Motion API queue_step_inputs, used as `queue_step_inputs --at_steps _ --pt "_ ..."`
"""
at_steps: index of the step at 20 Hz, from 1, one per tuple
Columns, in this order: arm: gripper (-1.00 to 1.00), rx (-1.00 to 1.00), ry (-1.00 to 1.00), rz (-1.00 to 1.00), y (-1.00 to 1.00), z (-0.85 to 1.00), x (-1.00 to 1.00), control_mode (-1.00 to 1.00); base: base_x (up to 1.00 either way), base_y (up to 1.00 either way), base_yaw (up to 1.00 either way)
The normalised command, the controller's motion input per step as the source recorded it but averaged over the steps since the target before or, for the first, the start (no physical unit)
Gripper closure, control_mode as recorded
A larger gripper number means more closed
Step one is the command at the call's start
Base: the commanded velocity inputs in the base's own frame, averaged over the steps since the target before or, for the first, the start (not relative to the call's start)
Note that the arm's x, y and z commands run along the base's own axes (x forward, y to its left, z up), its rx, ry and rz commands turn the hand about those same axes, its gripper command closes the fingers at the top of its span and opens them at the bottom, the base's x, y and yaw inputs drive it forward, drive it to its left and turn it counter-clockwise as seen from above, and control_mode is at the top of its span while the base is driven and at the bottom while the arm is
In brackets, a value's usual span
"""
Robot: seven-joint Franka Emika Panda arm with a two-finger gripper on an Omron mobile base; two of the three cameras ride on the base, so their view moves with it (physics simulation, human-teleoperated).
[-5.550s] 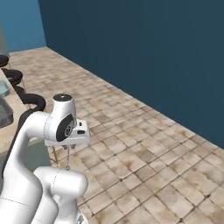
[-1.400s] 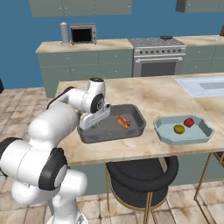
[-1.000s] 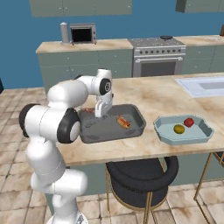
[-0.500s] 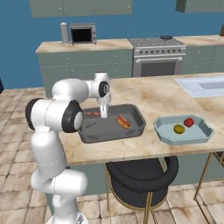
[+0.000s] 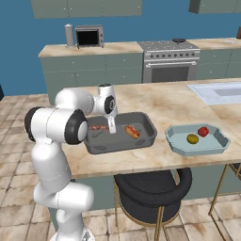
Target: Place the cold items (bell pepper and orange) from the fridge in one tupperware on the dining counter. Place the warm items (kebab skewer and hot dog) in the stove area in another tupperware.
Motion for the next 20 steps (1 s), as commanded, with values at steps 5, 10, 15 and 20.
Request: queue_step_inputs --at_steps 5,10,15,20 --pt "1.0 0.01 -0.07 0.08 0.04 -0.24 0.05 -1.0 0.0 0.0 0.0" --pt "-1.0 0.05 -0.01 0.05 0.0 -0.3 0.0 -1.0 0.0 0.0 0.0" --pt "-1.0 0.03 0.0 0.05 0.0 -0.13 0.02 -1.0 0.0 0.0 0.0" --pt "-1.0 0.0 0.0 0.0 0.0 0.06 0.0 -1.0 0.0 0.0 0.0"
